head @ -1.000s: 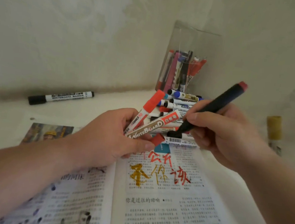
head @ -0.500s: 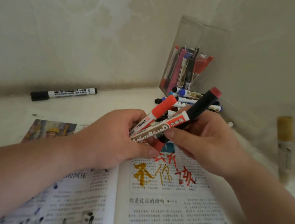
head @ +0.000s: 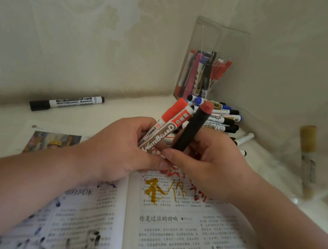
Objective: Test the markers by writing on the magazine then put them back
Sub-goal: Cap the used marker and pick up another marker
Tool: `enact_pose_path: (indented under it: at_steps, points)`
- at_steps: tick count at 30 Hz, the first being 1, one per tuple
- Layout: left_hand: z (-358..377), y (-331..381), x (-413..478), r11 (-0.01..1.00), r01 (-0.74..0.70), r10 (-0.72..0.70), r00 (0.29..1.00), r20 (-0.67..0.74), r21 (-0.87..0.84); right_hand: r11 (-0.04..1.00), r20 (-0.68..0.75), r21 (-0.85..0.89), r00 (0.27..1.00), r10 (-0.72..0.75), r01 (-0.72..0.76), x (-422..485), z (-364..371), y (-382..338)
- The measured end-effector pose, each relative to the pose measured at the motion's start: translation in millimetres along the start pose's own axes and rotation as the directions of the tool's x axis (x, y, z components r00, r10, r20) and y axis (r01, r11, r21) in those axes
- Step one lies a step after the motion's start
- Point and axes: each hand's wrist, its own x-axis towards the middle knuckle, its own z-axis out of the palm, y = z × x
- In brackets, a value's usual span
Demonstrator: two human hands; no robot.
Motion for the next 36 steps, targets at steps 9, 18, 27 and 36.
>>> enact_pose_path:
  at_steps: [9,18,27,36]
  points:
    - [-3.7,5.9,-0.7,0.999,-0.031,0.031,0.999,0.030,-0.021,0.996,0.044,0.078,0.998,0.049,-0.052,5.4,5.8,-4.6]
    - [-2.0,4.1,-3.9,0.992,-0.014,0.022,0.998,-0.057,0.126,0.997,0.005,0.065,0.999,0.032,-0.032,-2.0,15.9,-3.9]
    - [2.9,3.8,-2.6,0.979,-0.019,0.037,0.996,-0.082,0.205,0.977,-0.336,0.189,0.941,-0.028,0.097,-3.1,7.8,-11.9]
    - [8.7,14.8,-6.8,0.998,-0.059,0.058,0.994,-0.097,-0.012,0.946,-0.739,-0.195,0.595,-0.316,0.259,-20.5,-97.2,-63.9]
